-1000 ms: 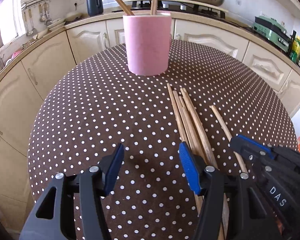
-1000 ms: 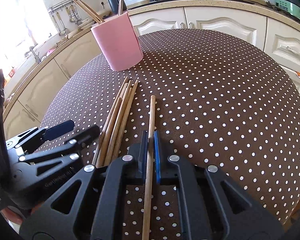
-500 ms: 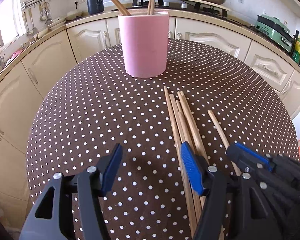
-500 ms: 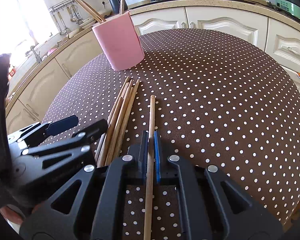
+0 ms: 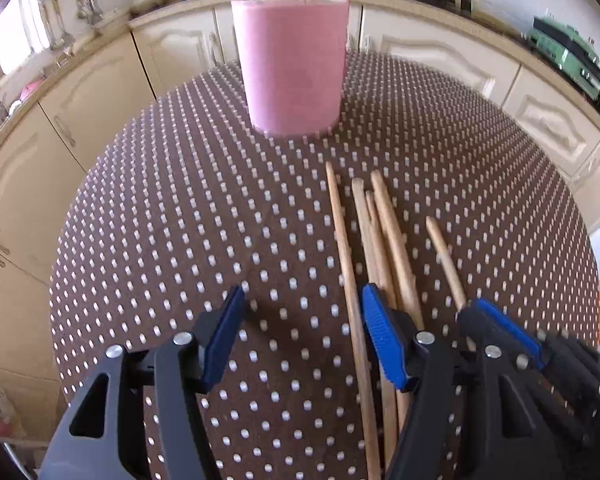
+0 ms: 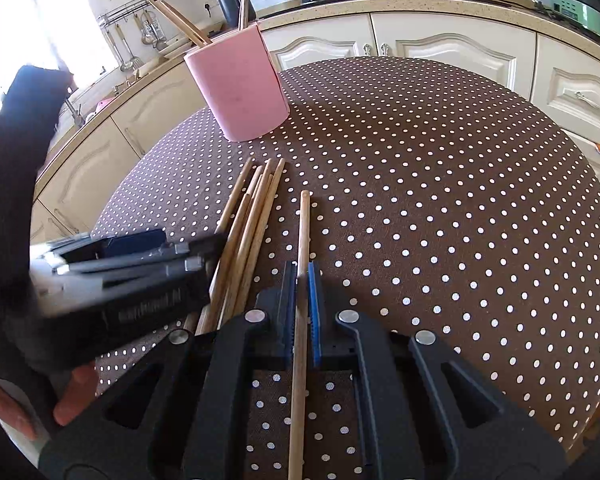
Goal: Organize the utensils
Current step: 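Close the left gripper on another chopstick beside the right gripper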
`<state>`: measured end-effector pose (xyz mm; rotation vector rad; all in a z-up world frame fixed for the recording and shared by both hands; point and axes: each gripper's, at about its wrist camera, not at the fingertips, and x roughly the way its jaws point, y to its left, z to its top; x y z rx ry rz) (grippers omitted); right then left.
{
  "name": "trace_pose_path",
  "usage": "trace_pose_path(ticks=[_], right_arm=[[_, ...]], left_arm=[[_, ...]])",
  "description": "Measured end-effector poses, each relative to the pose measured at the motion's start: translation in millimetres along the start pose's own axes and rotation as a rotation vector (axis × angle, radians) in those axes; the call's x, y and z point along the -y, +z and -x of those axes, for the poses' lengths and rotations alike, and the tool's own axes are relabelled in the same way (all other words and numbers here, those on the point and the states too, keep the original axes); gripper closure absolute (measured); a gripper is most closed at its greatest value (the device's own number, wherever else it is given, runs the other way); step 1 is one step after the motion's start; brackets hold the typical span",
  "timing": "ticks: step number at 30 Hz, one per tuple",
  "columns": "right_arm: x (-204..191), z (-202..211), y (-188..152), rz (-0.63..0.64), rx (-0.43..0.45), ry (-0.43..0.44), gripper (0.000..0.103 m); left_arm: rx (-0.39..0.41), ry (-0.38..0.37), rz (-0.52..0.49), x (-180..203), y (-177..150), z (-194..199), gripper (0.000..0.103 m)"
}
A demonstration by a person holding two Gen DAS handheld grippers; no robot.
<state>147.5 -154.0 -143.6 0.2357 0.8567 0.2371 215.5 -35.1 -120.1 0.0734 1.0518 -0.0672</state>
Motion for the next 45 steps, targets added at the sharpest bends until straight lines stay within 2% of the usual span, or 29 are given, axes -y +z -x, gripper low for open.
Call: trace_pose_path(ticks=[5,7,8,9,10,12,17,19,23,30,32,38,42,45], right_arm=[[1,0,0,0.000,-0.001,0.000,0.096],[1,0,0,-0.001,0.000,0.001,0.096],[1,0,0,-0.001,-0.001,0.000,0.096],[1,0,0,0.000,-0.001,0.000,0.096],[0,0,0,0.001,-0.001,-0.001,0.096],[0,0,0,0.002,-0.001,-0.002,0.096],[2,2,1,-0.007,0.011,0.002,0.096],[3,9,1,-0.003,0.043,0.052,0.096],[6,14,0,-0.013,0.057,0.032,0.097],[7,30,8,-0.006,0.108,0.046,0.097],[3,32,11,0.009,0.112,0.026,0.096],[-5,13,13,0.078,0.006,-0.059,0.095],[-9,4,12,0.091,-0.024,-0.106,0.094],[-14,-2,13,0.108,-0.036,-0.124,0.084]], left_arm=[[0.024,-0.003,0.008,-4,-10,2,0.042],[0.059,0.010,0.015,-9,-21,6,0.059],[0.073,0.012,0.006,-12,-27,10,0.076],[0.078,0.015,-0.014,-12,-30,13,0.086],[0.082,0.026,-0.034,-12,-36,16,0.092],[0.093,0.039,-0.046,-14,-48,22,0.096],[0.114,0.004,-0.029,-30,-75,36,0.097],[0.127,-0.008,-0.013,-33,-72,40,0.097],[0.136,-0.029,0.026,-48,-73,45,0.097],[0.225,-0.106,0.070,-50,-50,55,0.097],[0.247,-0.114,0.075,-51,-47,58,0.097],[0.226,-0.135,0.078,-48,-41,51,0.097],[0.197,-0.124,0.081,-50,-46,43,0.097],[0.182,-0.122,0.083,-51,-51,39,0.097]])
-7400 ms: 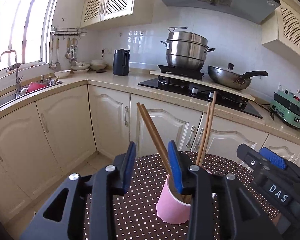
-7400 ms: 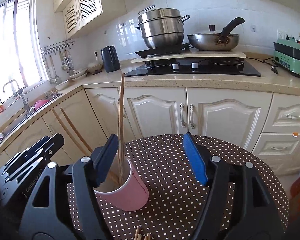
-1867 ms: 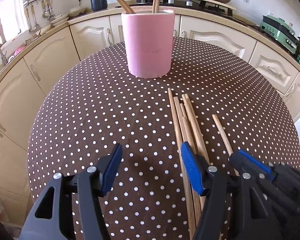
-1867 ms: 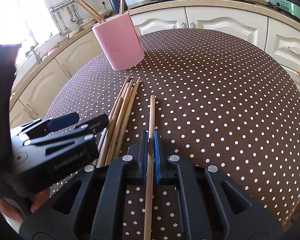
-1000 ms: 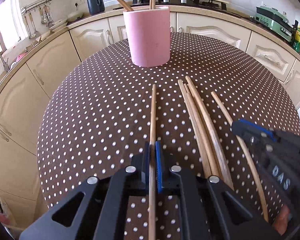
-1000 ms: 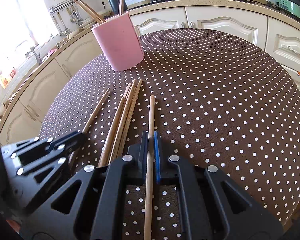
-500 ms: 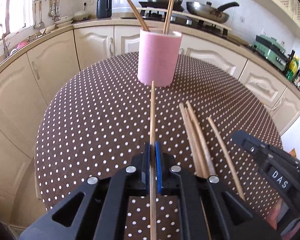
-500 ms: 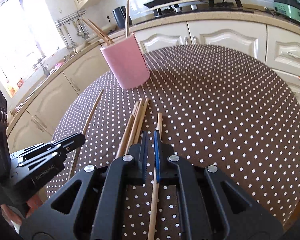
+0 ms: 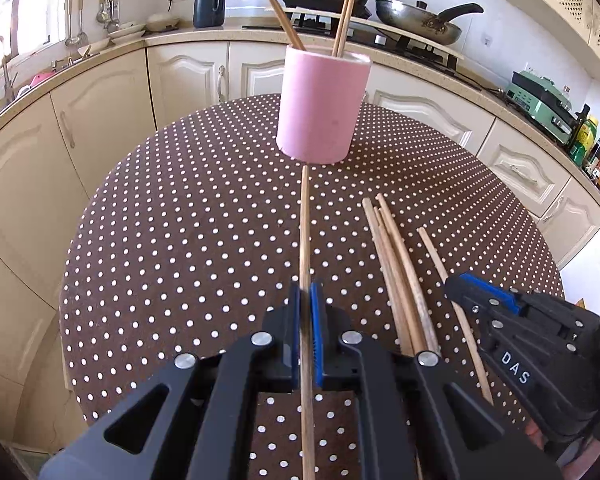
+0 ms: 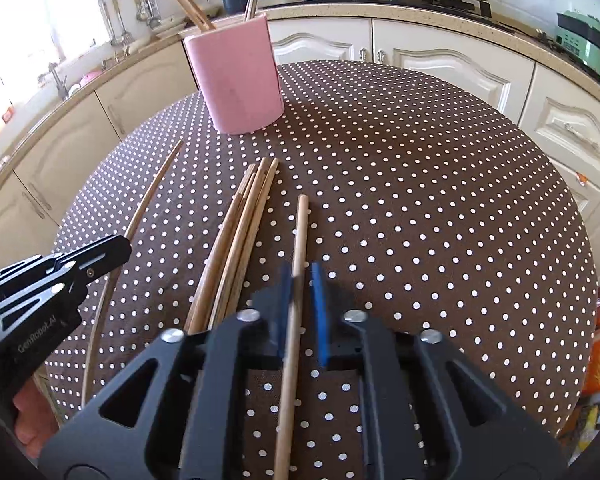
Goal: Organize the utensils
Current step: 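Close the left gripper on another chopstick beside the right gripper, then lift both chopsticks and carry them over the pink cup with both grippers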
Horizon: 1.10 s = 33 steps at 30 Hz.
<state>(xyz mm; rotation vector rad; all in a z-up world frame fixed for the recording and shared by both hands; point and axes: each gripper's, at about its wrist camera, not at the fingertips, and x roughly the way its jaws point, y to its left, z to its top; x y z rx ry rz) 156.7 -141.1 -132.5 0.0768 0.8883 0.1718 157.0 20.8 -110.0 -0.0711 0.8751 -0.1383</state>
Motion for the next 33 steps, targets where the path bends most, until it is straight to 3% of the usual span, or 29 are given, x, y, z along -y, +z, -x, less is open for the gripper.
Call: trace_pose_path(ticks=[1,3,5,7,10,13,25,33], right_arm=[[-2,0,1,0.008,0.000,-0.005,0.080],[-7,-3,1,0.027,-0.003,-0.037,0.059],[-10,-7,1,0.047,-0.008,-0.062,0.060],[-15,-10,3,0.076,-0.009,-0.099,0.079],[-25,-16,4,0.121,-0.010,-0.118,0.082],[-30,-19,6,0.151,-0.006,-0.109,0.096],[-11,-4,9,0.028,0.028,0.040,0.097],[-5,19,22,-0.017,0.118,0.083,0.097]], left_arm=[[-0.001,0.001,-0.001,0,-1,0,0.097],[-0.001,-0.006,-0.002,-2,-2,-1,0.097],[-0.002,-0.012,0.003,-4,-3,-2,0.097],[-0.005,-0.013,0.009,-6,-4,-5,0.097],[-0.003,-0.010,0.030,-11,-3,-8,0.097],[-0.009,-0.028,0.049,-20,-3,-10,0.097],[0.056,-0.064,0.043,-19,4,3,0.097],[0.112,-0.072,0.035,-14,17,19,0.097]])
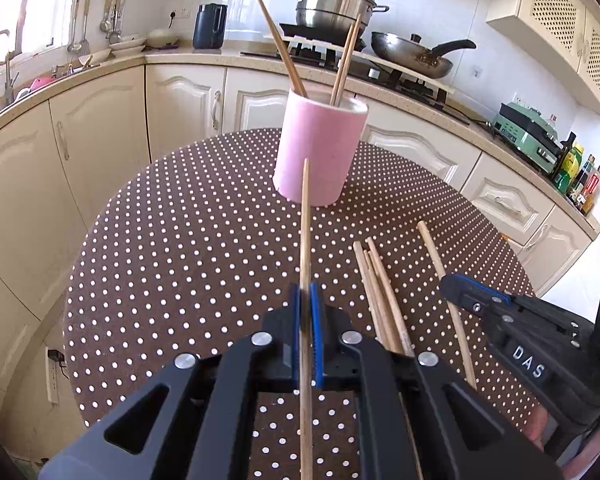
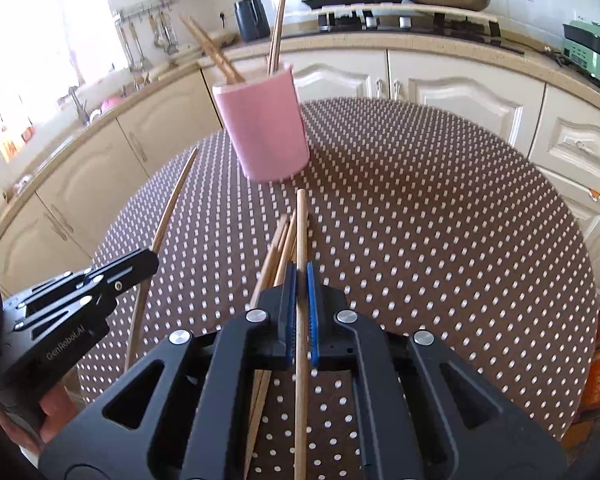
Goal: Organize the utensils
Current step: 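Lift both chopsticks and carry them over the pink cup with both grippers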
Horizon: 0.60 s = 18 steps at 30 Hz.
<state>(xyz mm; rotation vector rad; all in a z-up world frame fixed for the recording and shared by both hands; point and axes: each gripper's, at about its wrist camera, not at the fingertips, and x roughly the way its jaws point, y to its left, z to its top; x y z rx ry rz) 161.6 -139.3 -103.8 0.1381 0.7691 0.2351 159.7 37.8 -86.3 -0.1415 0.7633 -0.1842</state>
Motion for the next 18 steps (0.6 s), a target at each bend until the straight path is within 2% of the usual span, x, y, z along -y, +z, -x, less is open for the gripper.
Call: trace_pose_path(ticks=[18], right_arm=[[-3,43,54,0.034,0.200,0.014,0.097]], left_arm=[[0.176,-0.037,-0.007,12,53,38,0.097]])
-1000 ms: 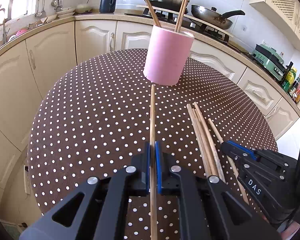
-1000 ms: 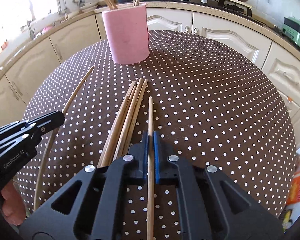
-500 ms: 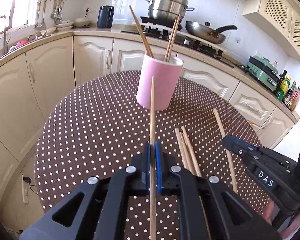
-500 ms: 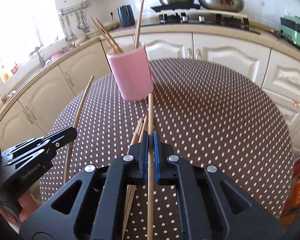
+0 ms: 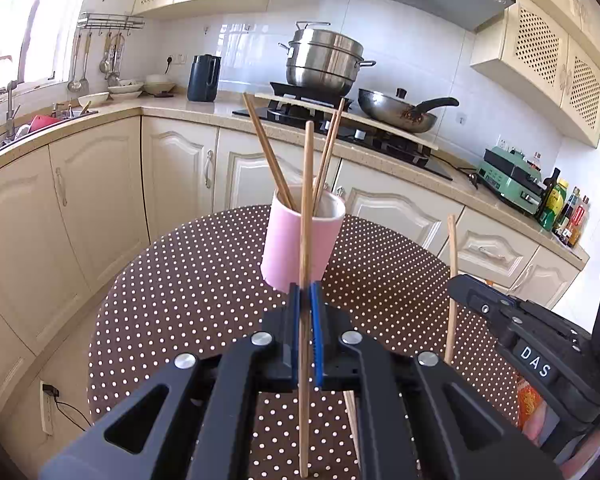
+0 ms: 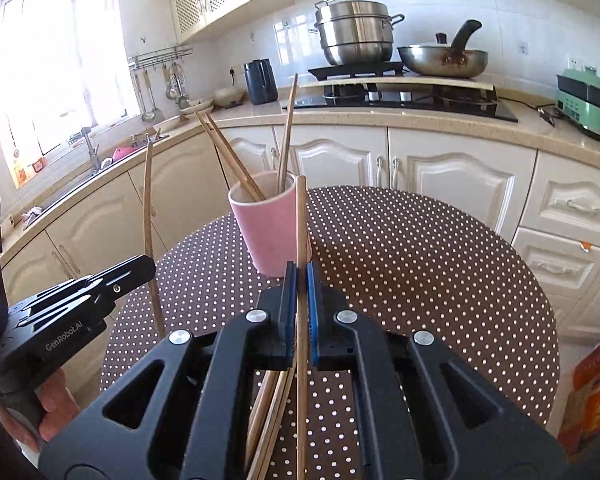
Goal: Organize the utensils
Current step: 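Lift both chopsticks and carry them over the pink cup with both grippers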
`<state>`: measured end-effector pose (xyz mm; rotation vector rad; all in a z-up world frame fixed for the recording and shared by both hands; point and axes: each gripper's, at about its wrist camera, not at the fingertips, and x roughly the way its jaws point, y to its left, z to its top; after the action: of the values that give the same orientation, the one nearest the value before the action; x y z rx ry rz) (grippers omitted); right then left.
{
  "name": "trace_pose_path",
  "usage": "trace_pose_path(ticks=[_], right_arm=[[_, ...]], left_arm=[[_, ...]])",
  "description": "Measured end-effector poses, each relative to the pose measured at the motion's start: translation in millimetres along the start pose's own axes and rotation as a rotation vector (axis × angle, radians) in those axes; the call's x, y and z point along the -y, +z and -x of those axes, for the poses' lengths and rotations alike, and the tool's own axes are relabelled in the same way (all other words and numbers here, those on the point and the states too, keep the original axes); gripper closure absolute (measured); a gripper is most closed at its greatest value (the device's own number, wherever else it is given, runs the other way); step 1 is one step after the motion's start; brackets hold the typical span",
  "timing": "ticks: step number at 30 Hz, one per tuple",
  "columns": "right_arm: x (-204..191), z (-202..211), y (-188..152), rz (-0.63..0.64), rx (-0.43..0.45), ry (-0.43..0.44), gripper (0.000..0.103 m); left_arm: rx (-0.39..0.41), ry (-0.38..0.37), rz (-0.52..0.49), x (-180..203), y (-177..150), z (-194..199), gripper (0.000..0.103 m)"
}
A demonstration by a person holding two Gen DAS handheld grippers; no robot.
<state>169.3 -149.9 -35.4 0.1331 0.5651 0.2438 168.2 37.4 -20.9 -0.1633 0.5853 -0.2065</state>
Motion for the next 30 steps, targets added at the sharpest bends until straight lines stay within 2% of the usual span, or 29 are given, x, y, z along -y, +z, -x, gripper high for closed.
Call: trace_pose_path(ticks=[20,30], right_arm=[[-14,23,59,0.020,0.154,0.026,0.097],[-18,31,105,0.050,0.239,0.021,0.097]], left_arm=[[0.139,-0.004,-0.011,8,55,15,0.097],[0.211,0.000,-0.030,12,88,18,0.100]])
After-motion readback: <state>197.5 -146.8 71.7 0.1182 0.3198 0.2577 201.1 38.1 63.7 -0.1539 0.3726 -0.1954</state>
